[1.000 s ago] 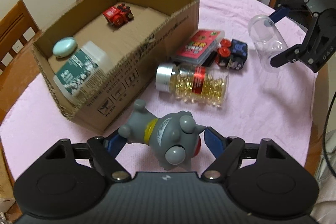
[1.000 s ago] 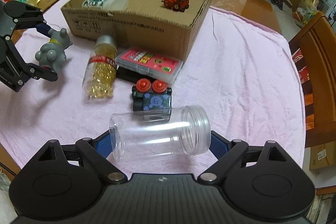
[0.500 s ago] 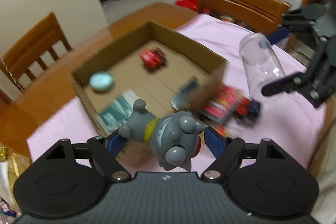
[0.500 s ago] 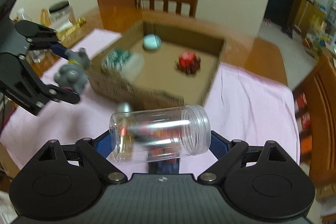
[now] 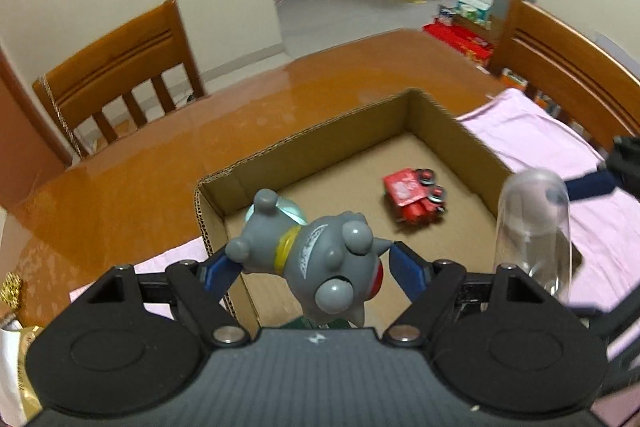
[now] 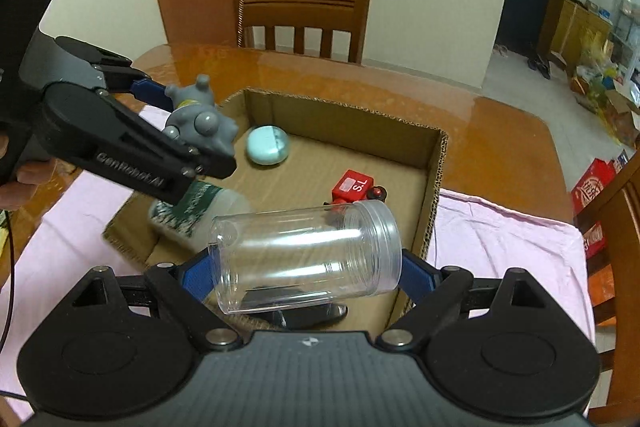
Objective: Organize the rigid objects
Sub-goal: 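Carry the elephant toy into the box with the left gripper while the right drops the jar in, then move the left gripper to the gold capsule bottle and grasp it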
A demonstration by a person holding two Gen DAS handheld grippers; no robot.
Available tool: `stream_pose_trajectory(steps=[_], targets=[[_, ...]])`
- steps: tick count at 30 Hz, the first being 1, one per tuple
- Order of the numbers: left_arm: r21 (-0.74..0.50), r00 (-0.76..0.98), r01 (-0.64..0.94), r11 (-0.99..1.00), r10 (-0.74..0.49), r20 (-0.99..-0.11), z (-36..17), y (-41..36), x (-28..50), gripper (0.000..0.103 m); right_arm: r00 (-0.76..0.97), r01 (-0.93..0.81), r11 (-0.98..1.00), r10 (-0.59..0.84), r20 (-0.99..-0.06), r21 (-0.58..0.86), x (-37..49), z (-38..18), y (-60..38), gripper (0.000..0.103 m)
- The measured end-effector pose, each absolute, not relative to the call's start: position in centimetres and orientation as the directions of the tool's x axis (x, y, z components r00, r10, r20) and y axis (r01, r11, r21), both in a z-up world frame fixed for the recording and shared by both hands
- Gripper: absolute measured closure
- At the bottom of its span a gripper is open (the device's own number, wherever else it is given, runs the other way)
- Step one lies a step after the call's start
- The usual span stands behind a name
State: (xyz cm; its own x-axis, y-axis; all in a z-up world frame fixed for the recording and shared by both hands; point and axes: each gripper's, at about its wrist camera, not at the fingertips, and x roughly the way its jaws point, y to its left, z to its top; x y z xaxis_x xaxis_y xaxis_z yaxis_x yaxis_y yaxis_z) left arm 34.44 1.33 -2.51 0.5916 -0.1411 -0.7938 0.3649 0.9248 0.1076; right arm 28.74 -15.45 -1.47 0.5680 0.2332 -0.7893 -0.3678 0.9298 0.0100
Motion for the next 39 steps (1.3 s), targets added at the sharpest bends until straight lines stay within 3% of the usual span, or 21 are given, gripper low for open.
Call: stream_pose_trajectory(steps=[3,7,10,16,20,29,39], targets=[[0.102,0.582,0.344,0.933,-0.126,-0.803,-3.5,1.4,35.5,0.023,0.571,-0.366,0.931,0.230,-0.788,0.007,29.5,-2.2,-15.2,0.000],[0.089,0.582,0.311,0.946,-0.115,-0.805,-4.4,1.6,36.5,0.023,0.570,-0.334,0.942,0.237,-0.787,0.041,29.5,-2.4,-15.9,0.000],[0.084,0.594,0.267,0.960,-0.096,-0.799,-4.5,1.8,37.0,0.014,0.577,-0.318,0.948,0.223,-0.786,0.036,28.8,-2.2,-16.3,0.000],[0.096,0.648,0.230,0.968,-0.079,-0.757,-2.9,2.1,35.9,0.008,0.594,-0.291,0.956,0.205,-0.778,0.030,27.0,-1.6,-17.3,0.000],[0.141,0.678,0.241,0.960,-0.063,-0.733,-1.7,1.6,33.9,0.007,0.606,-0.259,0.966,0.180,-0.775,0.022,25.9,-1.6,-18.2,0.000],[0.096,0.685,0.269,0.958,-0.121,-0.719,0.1,0.8,27.3,0.005,0.606,-0.169,0.985,0.122,-0.786,0.023,21.7,-3.6,-20.6,0.000],[0.101,0.675,0.288,0.952,-0.127,-0.727,-1.6,-1.1,19.3,0.003,0.533,-0.142,0.989,0.114,-0.838,0.044,17.1,-8.8,-21.6,0.000]])
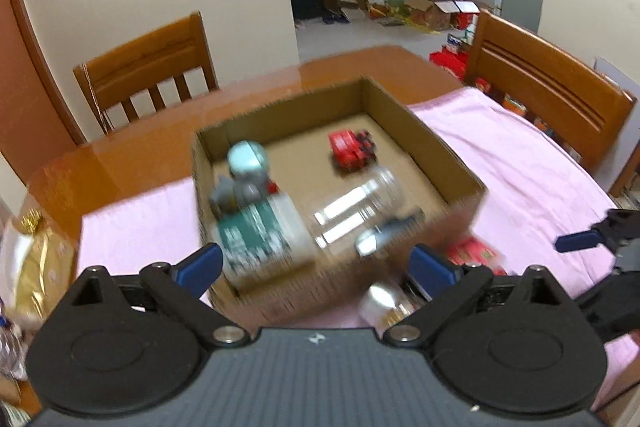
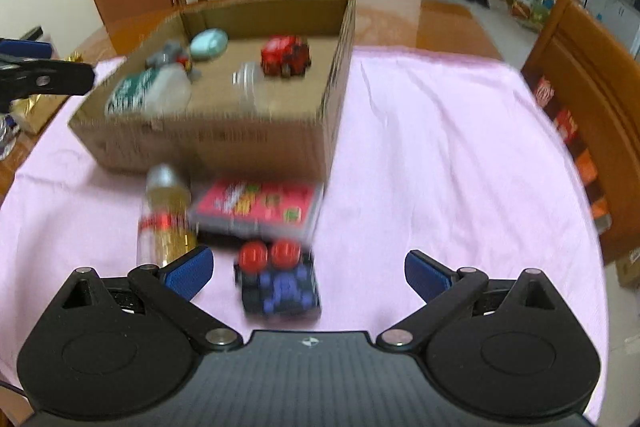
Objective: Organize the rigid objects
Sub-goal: 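Move the left gripper to the gold capsule bottle and grasp it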
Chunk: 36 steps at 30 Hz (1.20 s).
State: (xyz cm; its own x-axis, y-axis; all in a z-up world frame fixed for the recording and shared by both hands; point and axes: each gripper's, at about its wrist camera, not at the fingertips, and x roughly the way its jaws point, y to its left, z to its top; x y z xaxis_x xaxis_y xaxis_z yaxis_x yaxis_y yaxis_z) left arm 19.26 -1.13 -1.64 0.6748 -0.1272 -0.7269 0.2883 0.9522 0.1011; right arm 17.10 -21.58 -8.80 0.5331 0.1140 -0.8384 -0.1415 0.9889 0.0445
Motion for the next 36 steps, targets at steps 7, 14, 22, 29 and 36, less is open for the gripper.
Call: stream_pose_trajectory(steps=[7,14,22,29,36], targets=[[0.032,0.597,0.279,0.960,-0.148,-0.789,-5.1,-2.4,17.9,0.003,0.521,-0.171,0.985,0.083,-0.850,-0.008,16.5,-12.3,-20.6,0.000],[-0.013,0.574,0.270,0.963,-0.172,-0.801,-7.7,-4.5,18.9,0.003,0.556,-0.211,0.976,0.074,-0.828,-0.054,16.4,-13.2,-19.8,0.000],[-0.027,0.528,0.252,0.967,-0.161,-0.834,-10.8,-6.0,19.8,0.003,0.568,-0.219,0.974,0.082,-0.819,-0.054,16.4,-13.2,-19.9,0.000],[-0.018,0.498,0.245,0.969,-0.141,-0.855,-11.3,-4.6,18.7,0.003,0.559,-0.233,0.971,0.089,-0.824,-0.052,16.2,-13.1,-20.0,0.000],[0.021,0.501,0.187,0.982,-0.077,-0.862,-11.3,-1.4,17.8,0.003,0.558,-0.233,0.971,0.089,-0.825,-0.053,16.3,-13.1,-20.0,0.000]])
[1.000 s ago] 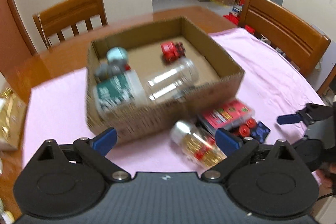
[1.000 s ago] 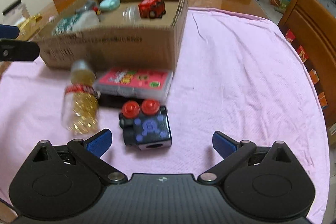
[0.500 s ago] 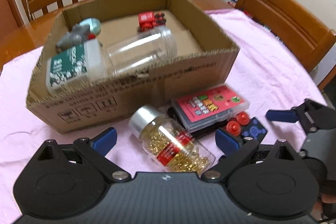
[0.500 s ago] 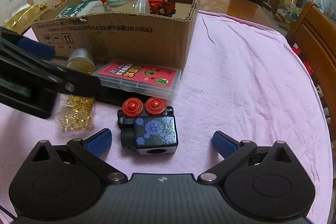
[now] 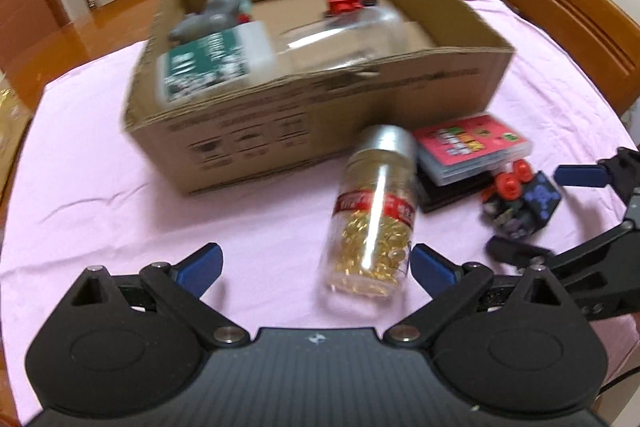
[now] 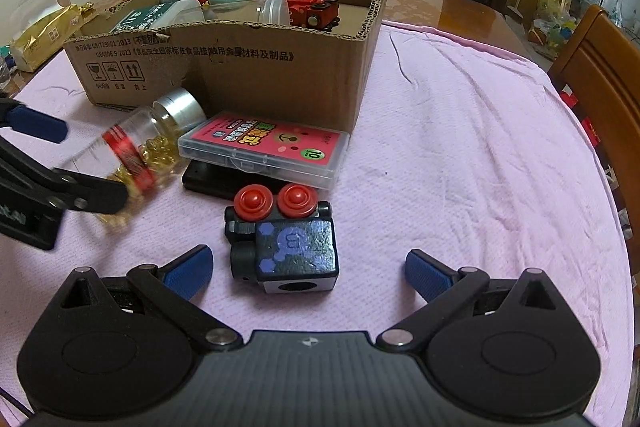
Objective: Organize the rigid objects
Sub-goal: 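Move the left gripper to the gold capsule bottle and grasp it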
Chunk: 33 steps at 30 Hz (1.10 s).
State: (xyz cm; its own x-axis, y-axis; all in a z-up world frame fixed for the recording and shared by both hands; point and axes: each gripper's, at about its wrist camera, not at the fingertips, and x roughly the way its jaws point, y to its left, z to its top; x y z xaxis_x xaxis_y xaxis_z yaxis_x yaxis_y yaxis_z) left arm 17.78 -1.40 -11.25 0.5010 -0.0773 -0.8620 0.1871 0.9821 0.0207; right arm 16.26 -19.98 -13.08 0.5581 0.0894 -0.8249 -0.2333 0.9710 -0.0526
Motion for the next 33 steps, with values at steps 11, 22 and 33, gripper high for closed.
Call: stream_pose_trajectory(steps=[11,22,33], targets=[[0.111,0.496,0.082,0.990,0.056,-0.867,-12.2,2.6,19.5,0.003,0.550,-0.238,0.970,0.091,-0.830,-0.052,16.4,-13.0,-20.0,0.000],[-0.023,0.503,0.209,0.978,-0.127,-0.855,-11.4,-1.6,17.2,0.003,0.555,-0.269,0.962,0.112,-0.824,-0.051,16.4,-13.1,-20.2,0.000],[0.064,0.559,0.175,0.982,-0.046,-0.828,-11.9,-4.7,19.9,0.003,0.561,-0.286,0.957,0.124,-0.818,-0.051,16.1,-13.0,-20.4,0.000]])
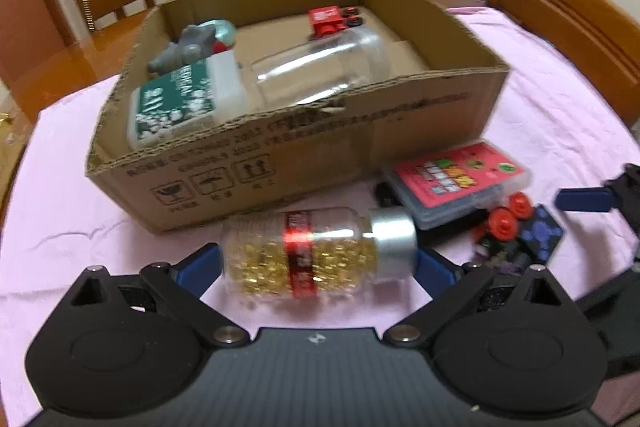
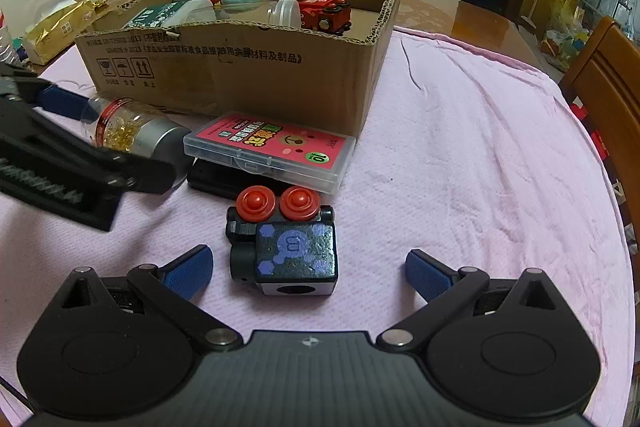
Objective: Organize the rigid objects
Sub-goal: 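Move the left gripper to the gold capsule bottle and grasp it, then grasp the blue-black toy block with red knobs with the right gripper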
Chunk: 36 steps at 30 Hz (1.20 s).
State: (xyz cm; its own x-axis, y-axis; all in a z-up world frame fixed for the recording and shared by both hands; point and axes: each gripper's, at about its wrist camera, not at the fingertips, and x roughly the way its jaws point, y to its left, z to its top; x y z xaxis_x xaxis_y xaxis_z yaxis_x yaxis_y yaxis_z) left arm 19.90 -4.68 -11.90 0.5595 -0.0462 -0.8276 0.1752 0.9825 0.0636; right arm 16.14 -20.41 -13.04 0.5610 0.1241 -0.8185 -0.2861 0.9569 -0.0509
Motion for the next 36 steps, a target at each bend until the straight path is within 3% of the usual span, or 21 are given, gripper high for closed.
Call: stream_pose_trajectory(steps=[10,15,23,26,36], targets=[[0.059,0.562,0.136,0.989,-0.028,-0.827,-12.4,-3.2,19.8,0.003,0.540,-0.321,0.946,0.144,-0.829,-0.045,16.1,-12.7,-20.3,0.000],[0.047,0.568,0.139,0.989,-0.040,-0.822,-12.2,-3.2,19.8,0.003,0.548,-0.354,0.934,0.169,-0.819,-0.044,16.1,-12.0,-19.6,0.025],[0.026,0.569,0.134,0.991,-0.055,-0.820,-12.0,-2.9,20.3,0.005,0.550,-0.362,0.931,0.173,-0.817,-0.047,16.5,-11.8,-19.5,0.042],[0.025,0.567,0.143,0.989,-0.061,-0.821,-11.9,-2.9,20.3,0.010,0.548,-0.363,0.931,0.173,-0.818,-0.046,16.6,-11.8,-19.5,0.044],[0.023,0.523,0.180,0.983,-0.076,-0.849,-11.4,-2.8,20.1,0.010,0.521,-0.365,0.930,0.166,-0.837,-0.043,16.4,-11.2,-19.7,0.046]])
